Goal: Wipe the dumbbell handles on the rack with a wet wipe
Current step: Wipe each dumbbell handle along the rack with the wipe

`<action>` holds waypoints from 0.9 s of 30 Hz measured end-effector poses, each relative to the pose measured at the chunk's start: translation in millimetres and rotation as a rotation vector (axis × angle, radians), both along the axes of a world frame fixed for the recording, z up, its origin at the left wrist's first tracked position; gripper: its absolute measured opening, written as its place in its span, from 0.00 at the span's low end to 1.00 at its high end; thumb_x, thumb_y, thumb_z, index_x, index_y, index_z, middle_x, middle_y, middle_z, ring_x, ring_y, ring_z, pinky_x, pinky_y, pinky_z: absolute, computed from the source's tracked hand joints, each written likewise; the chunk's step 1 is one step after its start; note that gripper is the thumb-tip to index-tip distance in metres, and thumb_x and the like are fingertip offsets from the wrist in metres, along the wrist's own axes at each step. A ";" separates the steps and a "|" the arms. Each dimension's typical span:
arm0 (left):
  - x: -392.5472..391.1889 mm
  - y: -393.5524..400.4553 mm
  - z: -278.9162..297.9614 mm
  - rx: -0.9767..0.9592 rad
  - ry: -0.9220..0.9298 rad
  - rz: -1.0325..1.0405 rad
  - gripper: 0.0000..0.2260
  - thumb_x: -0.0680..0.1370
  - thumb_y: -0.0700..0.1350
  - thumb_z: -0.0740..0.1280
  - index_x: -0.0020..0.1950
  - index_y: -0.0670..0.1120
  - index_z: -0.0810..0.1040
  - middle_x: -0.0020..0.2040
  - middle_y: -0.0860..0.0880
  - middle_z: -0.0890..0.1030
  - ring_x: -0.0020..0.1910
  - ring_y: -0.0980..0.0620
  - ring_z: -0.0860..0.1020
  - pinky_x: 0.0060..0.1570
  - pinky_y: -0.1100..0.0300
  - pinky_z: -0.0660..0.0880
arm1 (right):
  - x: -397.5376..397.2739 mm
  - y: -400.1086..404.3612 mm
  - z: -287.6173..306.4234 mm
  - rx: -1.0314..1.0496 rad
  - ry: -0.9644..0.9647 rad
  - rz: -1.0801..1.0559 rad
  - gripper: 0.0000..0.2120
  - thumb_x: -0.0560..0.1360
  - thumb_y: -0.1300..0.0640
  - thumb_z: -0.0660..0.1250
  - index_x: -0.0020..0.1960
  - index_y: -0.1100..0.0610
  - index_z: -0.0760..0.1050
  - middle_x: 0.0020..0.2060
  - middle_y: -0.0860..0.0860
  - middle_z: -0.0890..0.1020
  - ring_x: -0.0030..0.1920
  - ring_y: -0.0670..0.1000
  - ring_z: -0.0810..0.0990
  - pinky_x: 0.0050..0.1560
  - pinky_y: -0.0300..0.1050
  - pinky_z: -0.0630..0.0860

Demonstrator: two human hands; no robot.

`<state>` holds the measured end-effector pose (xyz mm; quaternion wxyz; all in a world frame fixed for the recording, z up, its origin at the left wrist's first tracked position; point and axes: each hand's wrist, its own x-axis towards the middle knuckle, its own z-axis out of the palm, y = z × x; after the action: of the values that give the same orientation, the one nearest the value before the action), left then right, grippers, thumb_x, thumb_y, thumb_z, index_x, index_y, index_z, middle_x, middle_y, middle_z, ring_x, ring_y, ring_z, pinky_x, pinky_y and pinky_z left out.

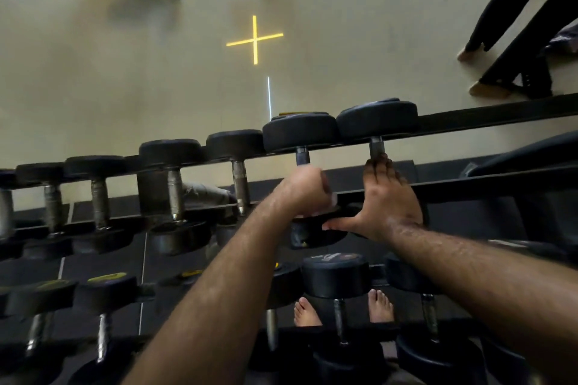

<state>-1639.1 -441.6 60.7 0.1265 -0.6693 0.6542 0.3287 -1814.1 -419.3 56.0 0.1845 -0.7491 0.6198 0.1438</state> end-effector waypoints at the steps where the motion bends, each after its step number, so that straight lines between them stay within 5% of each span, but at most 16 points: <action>1: -5.3 -8.5 1.2 -0.064 0.037 0.027 0.04 0.79 0.48 0.73 0.51 0.50 0.87 0.43 0.51 0.84 0.43 0.51 0.83 0.42 0.59 0.78 | -0.3 0.7 -0.5 0.002 -0.002 0.003 0.84 0.48 0.05 0.51 0.86 0.63 0.46 0.86 0.63 0.50 0.86 0.61 0.52 0.85 0.58 0.55; 4: -18.2 -17.2 -3.7 -0.083 -0.017 -0.078 0.09 0.81 0.43 0.71 0.60 0.46 0.84 0.53 0.46 0.84 0.51 0.45 0.83 0.51 0.53 0.80 | 0.3 3.3 -0.6 -0.006 0.011 -0.002 0.83 0.49 0.05 0.52 0.86 0.63 0.47 0.86 0.63 0.52 0.85 0.61 0.54 0.84 0.58 0.57; 8: -8.7 -9.7 -2.2 0.108 -0.054 -0.387 0.08 0.77 0.46 0.75 0.54 0.45 0.86 0.44 0.49 0.81 0.43 0.48 0.81 0.41 0.56 0.75 | 0.3 2.1 0.9 -0.008 0.009 0.000 0.84 0.48 0.05 0.50 0.86 0.63 0.47 0.86 0.63 0.52 0.85 0.62 0.55 0.84 0.58 0.58; 13: -5.8 -23.5 12.8 -0.158 0.114 -0.158 0.08 0.79 0.43 0.73 0.57 0.49 0.87 0.50 0.51 0.86 0.49 0.51 0.83 0.51 0.57 0.80 | -1.1 4.4 -0.4 -0.010 0.014 0.014 0.83 0.49 0.05 0.49 0.86 0.63 0.48 0.85 0.63 0.53 0.85 0.62 0.55 0.84 0.58 0.57; 18: -17.9 -5.0 0.4 0.111 -0.055 -0.418 0.09 0.78 0.44 0.75 0.56 0.43 0.85 0.45 0.47 0.82 0.42 0.47 0.81 0.39 0.58 0.73 | 0.7 2.1 -1.1 -0.023 0.011 0.005 0.83 0.49 0.05 0.51 0.86 0.62 0.49 0.85 0.63 0.54 0.85 0.62 0.56 0.84 0.58 0.58; 22: -0.8 -24.8 12.1 0.049 -0.145 -0.439 0.03 0.79 0.44 0.72 0.47 0.45 0.82 0.38 0.50 0.78 0.42 0.48 0.79 0.44 0.57 0.77 | -0.8 3.4 -2.3 -0.013 0.012 0.010 0.83 0.49 0.05 0.49 0.86 0.62 0.48 0.86 0.63 0.52 0.85 0.62 0.54 0.84 0.59 0.57; 25: -18.0 -25.1 15.6 -0.004 -0.086 -0.361 0.07 0.81 0.42 0.71 0.58 0.44 0.84 0.48 0.48 0.83 0.50 0.47 0.83 0.51 0.54 0.81 | -0.8 5.0 -2.9 -0.017 0.014 0.006 0.82 0.50 0.05 0.50 0.86 0.61 0.49 0.86 0.63 0.52 0.85 0.62 0.55 0.84 0.59 0.58; 27: -25.0 -12.8 10.4 0.051 -0.040 -0.426 0.09 0.80 0.45 0.72 0.59 0.45 0.84 0.44 0.49 0.80 0.48 0.46 0.83 0.46 0.54 0.78 | 0.6 4.4 -1.6 -0.021 0.016 -0.002 0.83 0.49 0.04 0.49 0.86 0.62 0.49 0.85 0.63 0.53 0.85 0.62 0.55 0.84 0.59 0.59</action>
<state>-1664.1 -454.5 71.1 0.2232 -0.5190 0.7696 0.2975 -1813.5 -414.9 54.4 0.1717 -0.7492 0.6235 0.1431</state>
